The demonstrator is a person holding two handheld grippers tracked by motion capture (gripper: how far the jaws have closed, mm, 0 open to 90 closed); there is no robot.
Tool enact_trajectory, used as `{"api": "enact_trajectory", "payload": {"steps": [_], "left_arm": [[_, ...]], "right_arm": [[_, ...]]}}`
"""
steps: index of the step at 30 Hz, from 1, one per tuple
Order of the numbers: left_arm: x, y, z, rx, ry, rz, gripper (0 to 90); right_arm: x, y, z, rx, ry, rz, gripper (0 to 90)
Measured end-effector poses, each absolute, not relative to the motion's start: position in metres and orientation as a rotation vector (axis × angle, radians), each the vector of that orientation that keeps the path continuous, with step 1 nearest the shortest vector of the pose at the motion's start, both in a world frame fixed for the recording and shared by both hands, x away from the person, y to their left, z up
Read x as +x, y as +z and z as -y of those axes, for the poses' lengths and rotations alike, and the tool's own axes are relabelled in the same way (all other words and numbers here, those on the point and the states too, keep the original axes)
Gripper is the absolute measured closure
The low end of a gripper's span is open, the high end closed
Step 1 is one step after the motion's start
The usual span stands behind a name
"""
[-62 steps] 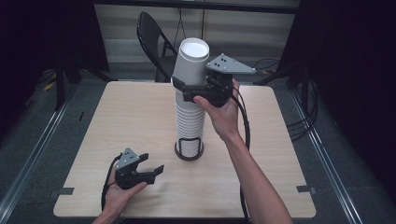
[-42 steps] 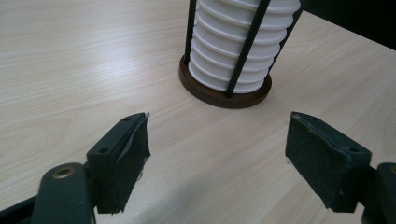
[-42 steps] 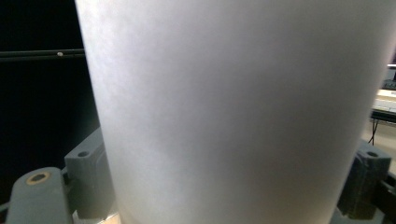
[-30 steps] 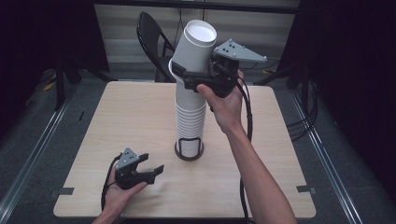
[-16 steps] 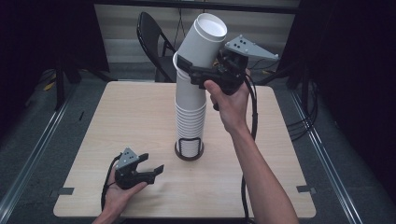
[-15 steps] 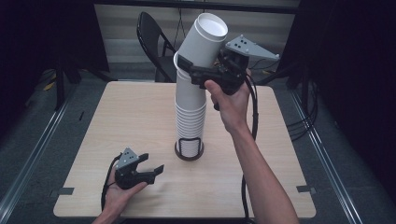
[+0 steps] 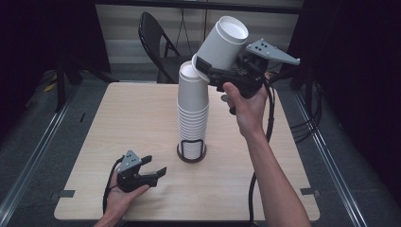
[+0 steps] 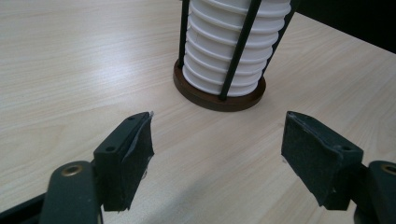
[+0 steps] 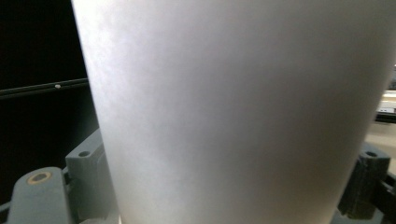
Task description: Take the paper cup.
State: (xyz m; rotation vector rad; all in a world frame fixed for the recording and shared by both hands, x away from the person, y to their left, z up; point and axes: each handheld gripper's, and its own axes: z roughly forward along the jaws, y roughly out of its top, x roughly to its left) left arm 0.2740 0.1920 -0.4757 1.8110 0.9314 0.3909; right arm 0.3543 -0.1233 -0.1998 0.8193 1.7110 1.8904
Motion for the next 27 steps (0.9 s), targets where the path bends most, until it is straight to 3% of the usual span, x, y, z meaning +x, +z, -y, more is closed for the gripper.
{"api": "enact_trajectory", "payload": {"steps": [27], "left_arm": [[0.272,-0.465,-0.187,1.798,0.465,-0.854,18.9]], "right_arm": [[0.333,-0.244,0.178,1.005,1.829,-1.729,13.5]]}}
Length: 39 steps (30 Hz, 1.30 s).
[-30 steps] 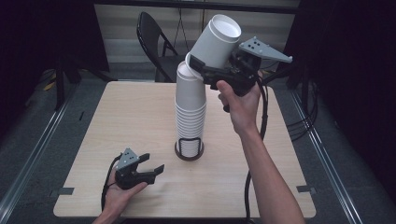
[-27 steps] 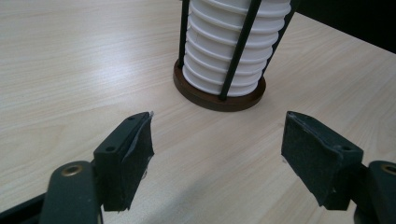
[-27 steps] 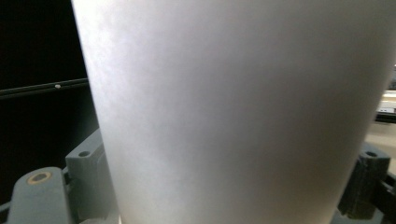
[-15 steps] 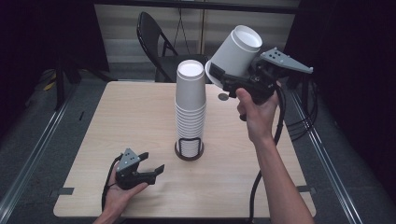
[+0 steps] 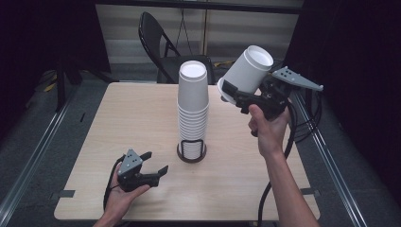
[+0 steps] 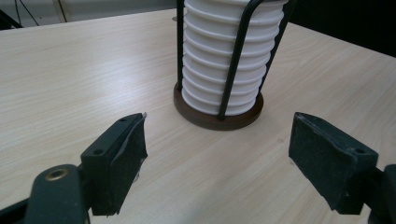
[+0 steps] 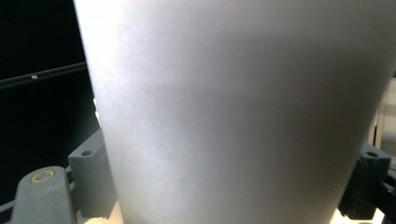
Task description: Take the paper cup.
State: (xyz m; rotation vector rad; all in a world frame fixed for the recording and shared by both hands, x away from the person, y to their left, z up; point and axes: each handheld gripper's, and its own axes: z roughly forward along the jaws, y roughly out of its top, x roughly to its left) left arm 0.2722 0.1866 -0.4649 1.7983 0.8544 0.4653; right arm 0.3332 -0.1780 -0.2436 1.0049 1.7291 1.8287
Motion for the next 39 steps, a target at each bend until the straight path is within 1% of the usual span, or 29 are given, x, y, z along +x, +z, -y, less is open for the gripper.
{"api": "enact_trajectory", "payload": {"steps": [4,9,12,13,14,20,22,27,29,37,39], "left_arm": [[0.27,-0.462,-0.183,1.801,0.471,-0.822,20.4],[0.269,-0.459,-0.178,1.802,0.433,-0.793,19.9],[0.27,-0.457,-0.174,1.814,0.417,-0.791,21.3],[0.27,-0.456,-0.173,1.806,0.403,-0.79,21.3],[0.271,-0.455,-0.173,1.804,0.403,-0.785,23.5],[0.273,-0.449,-0.168,1.774,0.398,-0.774,23.5],[0.274,-0.449,-0.164,1.758,0.397,-0.757,26.0],[0.274,-0.444,-0.153,1.76,0.377,-0.747,26.4],[0.275,-0.442,-0.149,1.757,0.378,-0.748,25.1],[0.28,-0.438,-0.138,1.758,0.387,-0.729,25.1],[0.281,-0.439,-0.136,1.76,0.366,-0.732,28.5]], "right_arm": [[0.33,-0.251,0.183,1.026,1.822,-1.74,13.5],[0.327,-0.265,0.183,1.049,1.801,-1.774,13.5],[0.326,-0.275,0.182,1.067,1.799,-1.798,13.5],[0.326,-0.275,0.182,1.067,1.799,-1.798,13.5],[0.325,-0.28,0.181,1.073,1.797,-1.813,13.5],[0.321,-0.292,0.181,1.097,1.815,-1.829,13.6],[0.32,-0.297,0.181,1.107,1.816,-1.834,13.6],[0.318,-0.311,0.182,1.127,1.819,-1.848,13.5],[0.316,-0.317,0.182,1.142,1.823,-1.854,13.5],[0.312,-0.336,0.178,1.173,1.836,-1.87,13.6],[0.312,-0.341,0.176,1.184,1.842,-1.877,13.6]]}}
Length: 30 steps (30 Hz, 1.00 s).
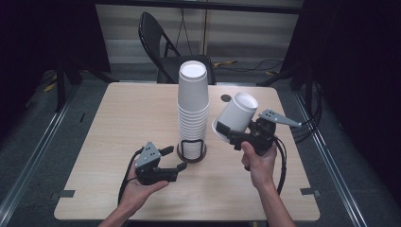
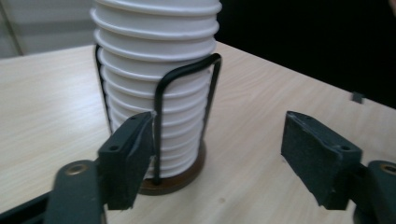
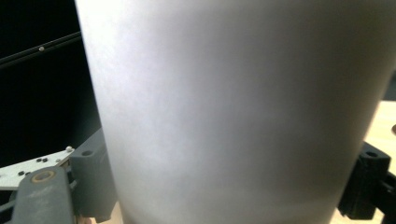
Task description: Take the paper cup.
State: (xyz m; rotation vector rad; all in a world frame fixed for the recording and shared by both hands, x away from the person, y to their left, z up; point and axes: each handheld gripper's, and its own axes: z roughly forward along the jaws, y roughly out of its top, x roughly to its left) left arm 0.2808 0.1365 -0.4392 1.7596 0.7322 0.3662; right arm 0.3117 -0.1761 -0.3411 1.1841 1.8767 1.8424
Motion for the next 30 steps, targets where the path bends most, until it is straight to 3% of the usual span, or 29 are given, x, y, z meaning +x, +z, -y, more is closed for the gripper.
{"api": "enact_trajectory", "payload": {"steps": [8,11,16,28,30], "left_arm": [[0.283,-0.441,-0.136,1.725,0.379,-0.748,26.6],[0.282,-0.442,-0.136,1.74,0.447,-0.755,26.7],[0.281,-0.443,-0.138,1.747,0.425,-0.714,27.7],[0.272,-0.444,-0.134,1.744,0.405,-0.658,39.2],[0.271,-0.445,-0.133,1.746,0.396,-0.646,45.0]], "right_arm": [[0.31,-0.358,0.17,1.244,1.908,-1.857,13.7],[0.307,-0.367,0.167,1.271,1.946,-1.849,13.7],[0.301,-0.379,0.162,1.283,1.934,-1.869,13.8],[0.287,-0.398,0.154,1.35,1.956,-1.884,13.9],[0.284,-0.401,0.152,1.361,1.933,-1.888,13.9]]}}
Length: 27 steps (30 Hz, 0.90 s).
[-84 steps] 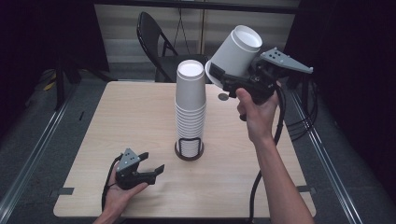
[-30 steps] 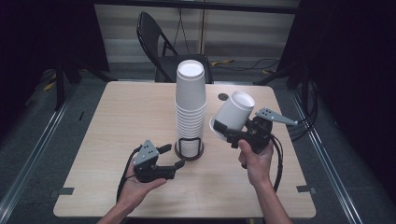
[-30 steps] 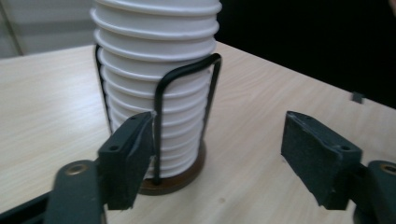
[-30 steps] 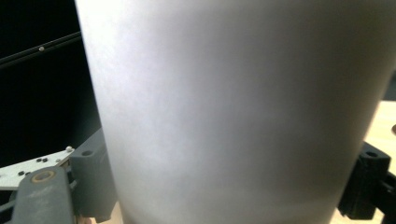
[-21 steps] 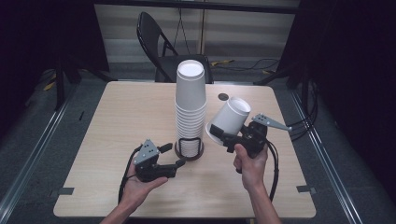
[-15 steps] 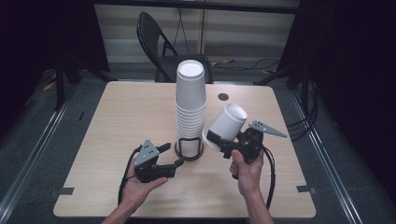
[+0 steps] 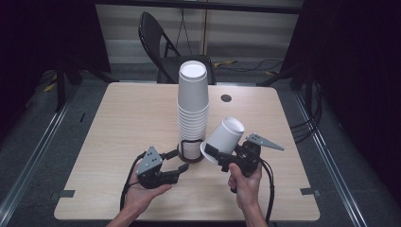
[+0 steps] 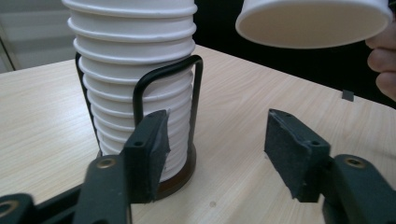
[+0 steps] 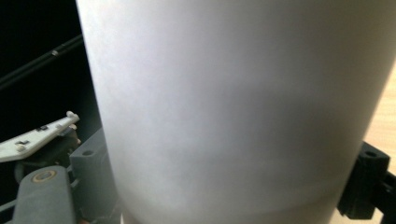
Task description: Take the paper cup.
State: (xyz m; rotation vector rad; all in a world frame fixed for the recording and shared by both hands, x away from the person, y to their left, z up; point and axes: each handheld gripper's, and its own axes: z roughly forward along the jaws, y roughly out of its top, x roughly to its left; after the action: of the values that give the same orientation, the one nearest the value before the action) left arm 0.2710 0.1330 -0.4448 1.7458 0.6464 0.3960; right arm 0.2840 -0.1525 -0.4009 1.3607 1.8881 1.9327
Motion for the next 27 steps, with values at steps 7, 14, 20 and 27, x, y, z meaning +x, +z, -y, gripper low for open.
{"api": "enact_trajectory", "payload": {"steps": [7,14,20,27], "left_arm": [[0.269,-0.446,-0.132,1.73,0.393,-0.629,46.4],[0.268,-0.448,-0.132,1.713,0.388,-0.636,43.1],[0.267,-0.448,-0.13,1.712,0.394,-0.615,45.9],[0.266,-0.449,-0.128,1.681,0.387,-0.613,49.0]], "right_arm": [[0.281,-0.416,0.144,1.439,2.034,-1.899,13.9],[0.276,-0.43,0.138,1.57,2.112,-1.875,14.1],[0.276,-0.435,0.138,1.64,2.191,-1.842,14.2],[0.276,-0.442,0.133,1.695,2.305,-1.865,14.1]]}}
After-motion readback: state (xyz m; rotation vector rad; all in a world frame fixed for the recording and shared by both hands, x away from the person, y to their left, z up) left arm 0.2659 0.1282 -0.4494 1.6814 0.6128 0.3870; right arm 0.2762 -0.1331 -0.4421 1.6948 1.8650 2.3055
